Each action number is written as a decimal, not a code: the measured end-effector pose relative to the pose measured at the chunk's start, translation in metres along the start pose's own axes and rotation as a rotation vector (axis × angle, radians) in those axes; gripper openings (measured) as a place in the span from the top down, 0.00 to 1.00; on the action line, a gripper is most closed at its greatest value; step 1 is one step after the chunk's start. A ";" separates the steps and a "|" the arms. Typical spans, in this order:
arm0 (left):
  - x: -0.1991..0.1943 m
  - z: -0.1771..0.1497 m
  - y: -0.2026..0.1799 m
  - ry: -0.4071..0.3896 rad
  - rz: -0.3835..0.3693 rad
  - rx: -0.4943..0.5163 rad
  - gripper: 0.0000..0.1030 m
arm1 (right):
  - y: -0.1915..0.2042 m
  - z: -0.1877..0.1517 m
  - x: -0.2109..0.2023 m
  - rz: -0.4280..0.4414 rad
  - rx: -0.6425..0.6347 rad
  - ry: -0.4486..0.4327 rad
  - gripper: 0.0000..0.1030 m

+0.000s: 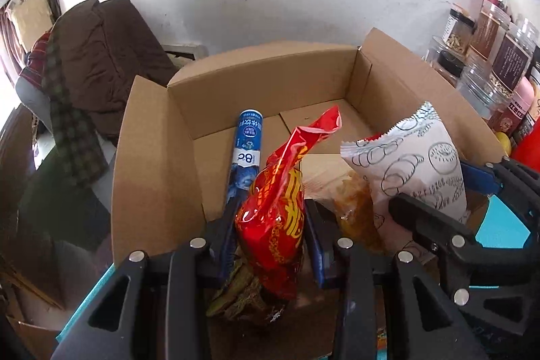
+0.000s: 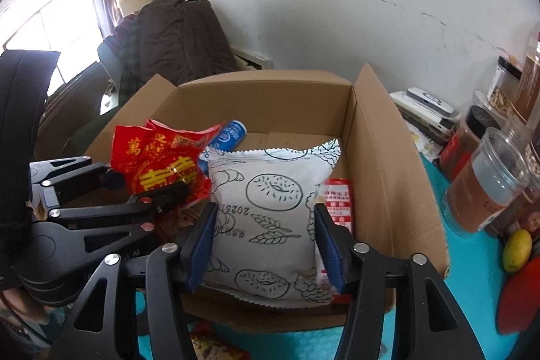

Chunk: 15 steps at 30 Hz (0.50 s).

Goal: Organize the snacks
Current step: 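Open the left tool dropping the red bag while the right tool drops the pastry pack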

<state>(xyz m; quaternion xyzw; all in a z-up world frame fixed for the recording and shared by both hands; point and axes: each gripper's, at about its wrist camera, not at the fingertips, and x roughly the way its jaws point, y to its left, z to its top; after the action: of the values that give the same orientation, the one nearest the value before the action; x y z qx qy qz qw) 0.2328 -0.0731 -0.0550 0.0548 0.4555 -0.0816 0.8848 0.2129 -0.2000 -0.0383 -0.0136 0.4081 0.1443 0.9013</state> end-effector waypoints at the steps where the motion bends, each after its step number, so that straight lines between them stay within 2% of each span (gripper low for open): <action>1: -0.001 0.000 0.000 0.003 0.003 -0.003 0.65 | 0.001 0.001 -0.001 -0.003 -0.003 0.000 0.44; 6: -0.009 0.003 0.004 -0.003 0.025 -0.018 0.62 | 0.000 0.004 -0.004 -0.026 -0.010 0.001 0.32; 11: -0.024 0.006 0.003 -0.048 0.078 -0.006 0.51 | 0.002 0.005 -0.007 -0.035 -0.014 0.013 0.28; 15: -0.034 0.006 0.008 -0.063 0.074 -0.022 0.49 | 0.002 0.007 -0.012 -0.045 -0.012 0.008 0.26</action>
<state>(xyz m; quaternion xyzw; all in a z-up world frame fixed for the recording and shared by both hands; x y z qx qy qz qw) 0.2199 -0.0636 -0.0233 0.0595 0.4261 -0.0453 0.9016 0.2104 -0.2005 -0.0245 -0.0287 0.4107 0.1262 0.9025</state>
